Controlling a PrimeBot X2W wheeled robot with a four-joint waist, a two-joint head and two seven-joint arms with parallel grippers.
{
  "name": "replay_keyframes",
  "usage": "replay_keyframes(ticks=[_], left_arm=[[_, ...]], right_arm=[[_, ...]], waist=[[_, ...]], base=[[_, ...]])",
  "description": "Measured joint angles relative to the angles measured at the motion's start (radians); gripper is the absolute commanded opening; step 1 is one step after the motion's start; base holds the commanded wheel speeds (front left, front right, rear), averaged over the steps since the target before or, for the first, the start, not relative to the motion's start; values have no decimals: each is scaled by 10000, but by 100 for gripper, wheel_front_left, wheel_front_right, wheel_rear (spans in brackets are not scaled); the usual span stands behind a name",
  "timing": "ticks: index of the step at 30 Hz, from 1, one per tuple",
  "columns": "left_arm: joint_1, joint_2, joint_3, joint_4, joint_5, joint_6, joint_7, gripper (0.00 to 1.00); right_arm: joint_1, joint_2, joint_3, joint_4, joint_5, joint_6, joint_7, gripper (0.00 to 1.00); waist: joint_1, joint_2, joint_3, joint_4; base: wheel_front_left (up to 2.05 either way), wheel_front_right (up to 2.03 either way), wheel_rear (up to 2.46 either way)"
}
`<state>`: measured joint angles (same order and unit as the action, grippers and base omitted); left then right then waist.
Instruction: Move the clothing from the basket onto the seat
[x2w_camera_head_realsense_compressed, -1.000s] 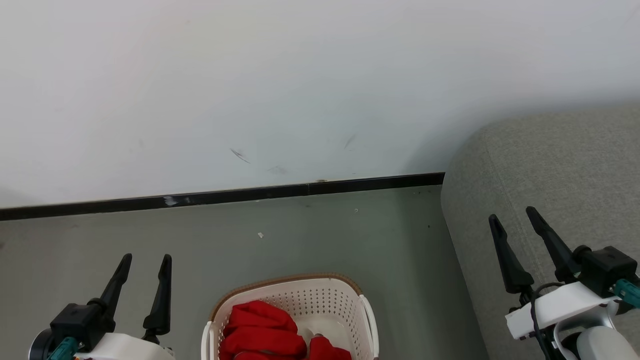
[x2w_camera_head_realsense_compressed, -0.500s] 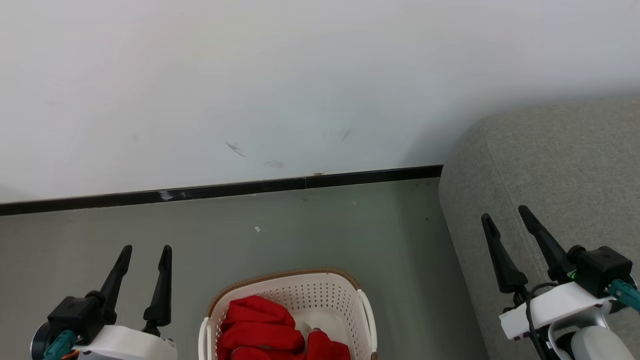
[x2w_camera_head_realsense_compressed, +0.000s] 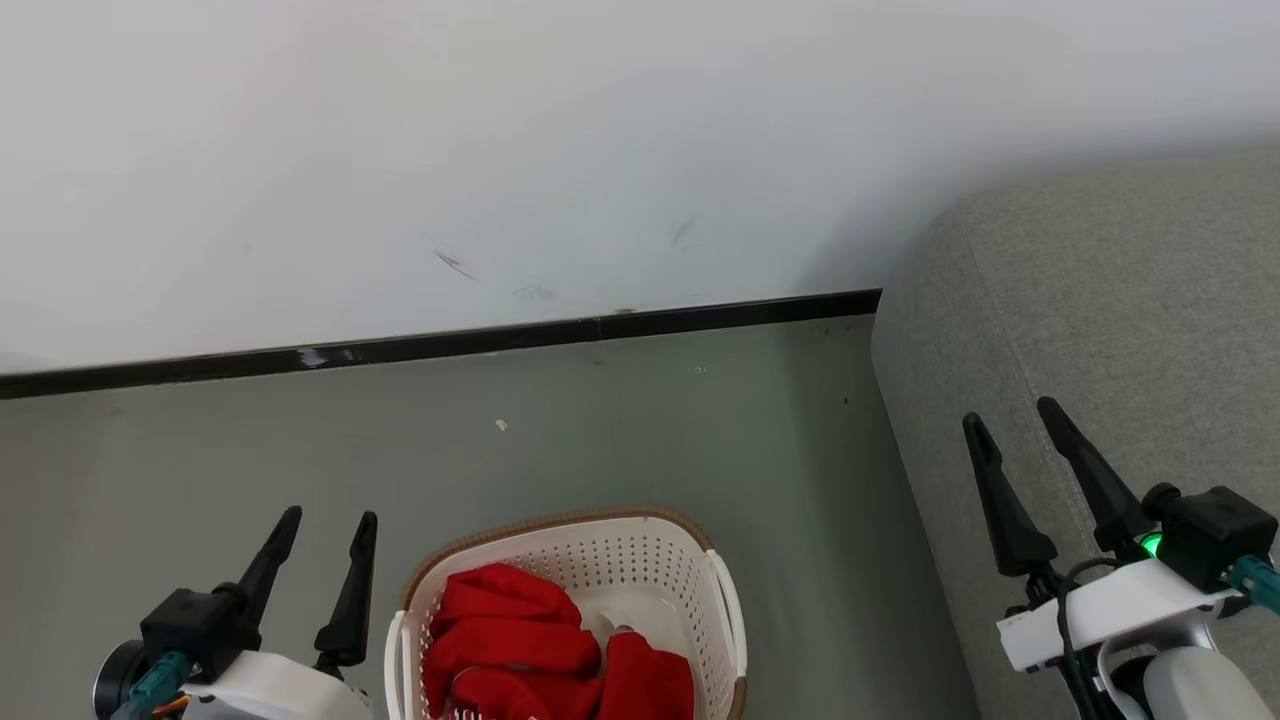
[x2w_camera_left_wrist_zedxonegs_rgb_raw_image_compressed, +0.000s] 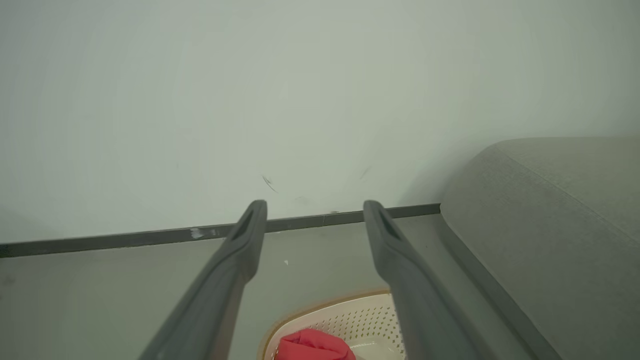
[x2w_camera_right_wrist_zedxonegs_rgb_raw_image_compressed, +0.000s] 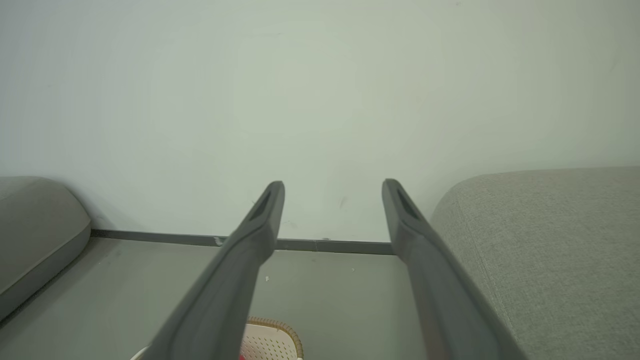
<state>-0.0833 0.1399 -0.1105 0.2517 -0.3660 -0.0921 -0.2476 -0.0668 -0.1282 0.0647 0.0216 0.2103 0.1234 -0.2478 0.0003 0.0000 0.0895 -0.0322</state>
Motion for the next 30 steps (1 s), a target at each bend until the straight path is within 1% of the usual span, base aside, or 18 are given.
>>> replay_keyframes(ticks=[11,17,30], left_arm=[[-712,21,-443,587,4,-157,324,100],[-1194,33,-635,834,17,-169,458,100],[-2112,136,-1127,1572,59,-253,895,100]], right_arm=[[-9,58,-125,-290,13,0,0,100],[-57,259,-209,-541,196,0,0,100],[-649,416,-221,-1154,199,0,-35,100]], waist=[[0,0,741,-146],[-1,0,1253,-264],[0,0,2443,-577]], base=[[0,0,0],[0,0,0],[0,0,0]])
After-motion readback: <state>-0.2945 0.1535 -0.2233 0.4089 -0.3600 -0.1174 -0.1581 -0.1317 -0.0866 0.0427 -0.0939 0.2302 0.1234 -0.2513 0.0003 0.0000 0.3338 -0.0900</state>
